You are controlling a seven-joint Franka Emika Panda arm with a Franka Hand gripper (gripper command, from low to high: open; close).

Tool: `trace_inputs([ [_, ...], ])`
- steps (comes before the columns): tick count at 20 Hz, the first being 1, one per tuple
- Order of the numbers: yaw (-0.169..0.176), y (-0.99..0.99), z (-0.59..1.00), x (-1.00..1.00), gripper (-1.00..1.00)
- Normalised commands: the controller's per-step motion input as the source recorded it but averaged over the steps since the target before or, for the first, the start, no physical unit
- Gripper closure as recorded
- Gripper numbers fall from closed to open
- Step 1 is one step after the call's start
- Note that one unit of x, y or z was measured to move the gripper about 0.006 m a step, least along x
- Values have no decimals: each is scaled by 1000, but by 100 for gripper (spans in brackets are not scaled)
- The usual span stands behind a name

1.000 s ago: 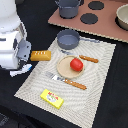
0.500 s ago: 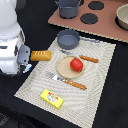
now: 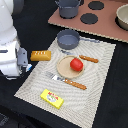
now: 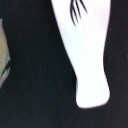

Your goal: Interact with the objects in diverse but meaningful ways.

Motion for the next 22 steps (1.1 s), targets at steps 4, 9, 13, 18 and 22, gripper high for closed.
trace_inputs([
  [4,32,-51,-259,113,-100],
  [9,31,-82,-113,148,100],
  [13,23,-91,-118,169,100],
  [18,14,-53,-143,191,100],
  [22,13,-39,-146,179,100],
])
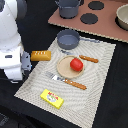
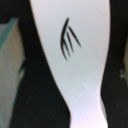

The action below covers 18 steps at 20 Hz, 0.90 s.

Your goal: Interact with the objects in diverse but meaningful ways.

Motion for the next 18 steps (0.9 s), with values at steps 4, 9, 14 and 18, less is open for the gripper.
trace_inputs([
  [4,13,-27,-148,174,100],
  [9,6,32,-59,227,100],
  [14,-30,565,445,305,100],
  [18,-35,798,589,499,100],
])
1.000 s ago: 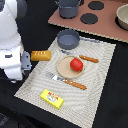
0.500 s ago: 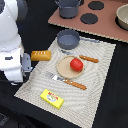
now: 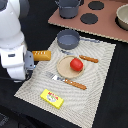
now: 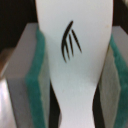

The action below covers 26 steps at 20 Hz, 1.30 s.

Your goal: Interact with the objects in diverse but meaningful ways.

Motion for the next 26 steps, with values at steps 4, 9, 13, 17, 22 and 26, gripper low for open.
trace_inputs([
  [4,-44,741,500,577,100],
  [9,-47,665,376,641,100],
  [13,-56,622,331,656,100],
  [17,-42,694,482,654,100],
  [22,-27,724,512,680,100],
  [26,-35,686,379,633,100],
])
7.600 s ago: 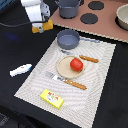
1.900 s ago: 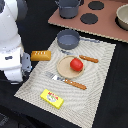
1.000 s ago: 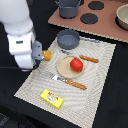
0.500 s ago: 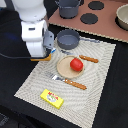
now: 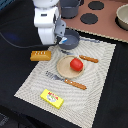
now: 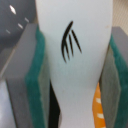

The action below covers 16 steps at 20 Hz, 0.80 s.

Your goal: Interact with the objects in diverse but meaningful ways.

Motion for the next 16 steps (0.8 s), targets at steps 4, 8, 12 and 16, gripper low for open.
trace_inputs([
  [4,-40,636,219,606,100],
  [8,-39,556,221,654,100],
  [12,-41,556,228,664,100],
  [16,-40,495,202,634,100],
])
